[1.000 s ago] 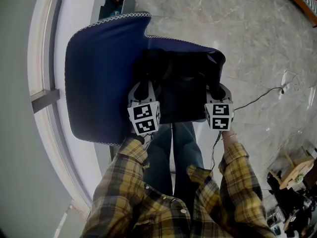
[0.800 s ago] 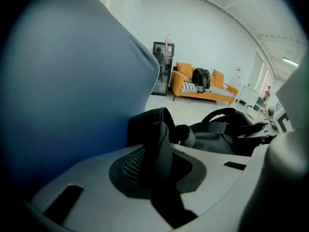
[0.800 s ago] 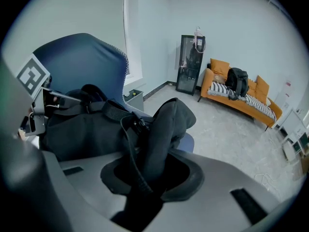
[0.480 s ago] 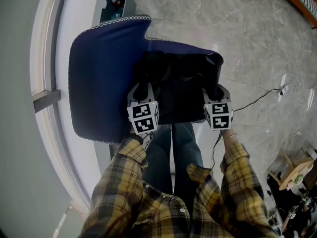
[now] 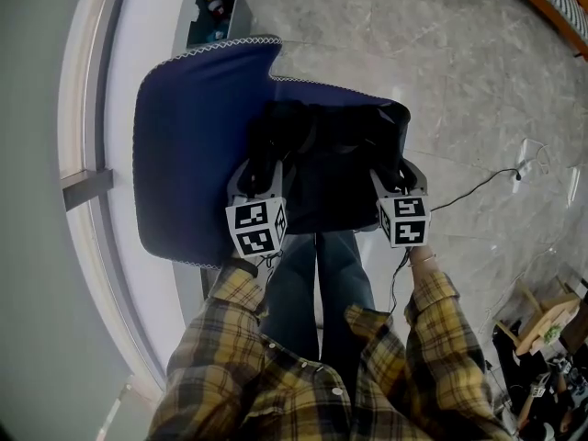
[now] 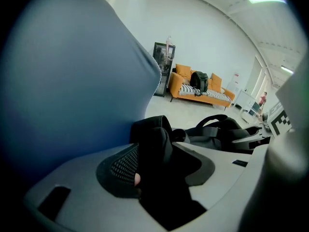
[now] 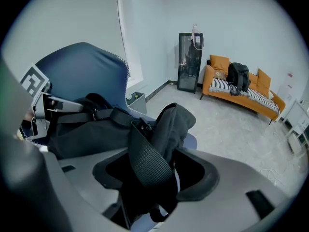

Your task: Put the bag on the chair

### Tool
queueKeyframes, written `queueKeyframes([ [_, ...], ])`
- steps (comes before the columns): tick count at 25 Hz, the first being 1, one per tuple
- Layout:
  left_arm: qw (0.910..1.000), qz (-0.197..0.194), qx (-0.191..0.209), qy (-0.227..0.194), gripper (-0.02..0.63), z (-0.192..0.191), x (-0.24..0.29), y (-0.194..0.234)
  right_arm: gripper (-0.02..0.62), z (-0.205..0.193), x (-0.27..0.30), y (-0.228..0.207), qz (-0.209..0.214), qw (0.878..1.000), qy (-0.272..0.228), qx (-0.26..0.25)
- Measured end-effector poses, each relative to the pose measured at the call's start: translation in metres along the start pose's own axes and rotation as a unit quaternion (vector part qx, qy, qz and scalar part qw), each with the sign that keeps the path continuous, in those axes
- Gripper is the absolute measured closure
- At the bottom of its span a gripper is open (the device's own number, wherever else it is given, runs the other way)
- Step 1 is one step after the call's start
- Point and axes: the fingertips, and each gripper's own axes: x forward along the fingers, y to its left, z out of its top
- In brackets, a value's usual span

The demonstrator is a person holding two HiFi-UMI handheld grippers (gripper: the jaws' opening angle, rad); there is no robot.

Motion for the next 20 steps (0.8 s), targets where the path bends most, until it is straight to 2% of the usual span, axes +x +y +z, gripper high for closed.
queueKeyframes([
  [7,0.9995,-0.019,0.007,-0.023,0.381,0.018,-0.017,-0.011,0.33,0.012,-0.017,-0.002,-0.01,1.0,-0.021,0.003],
  [20,0.9974,-0.025,0.01,-0.067,0.38,0.065,-0.062,-0.02,0.328,0.061,-0.07,0.01,-0.006,0.996,-0.085,0.016],
])
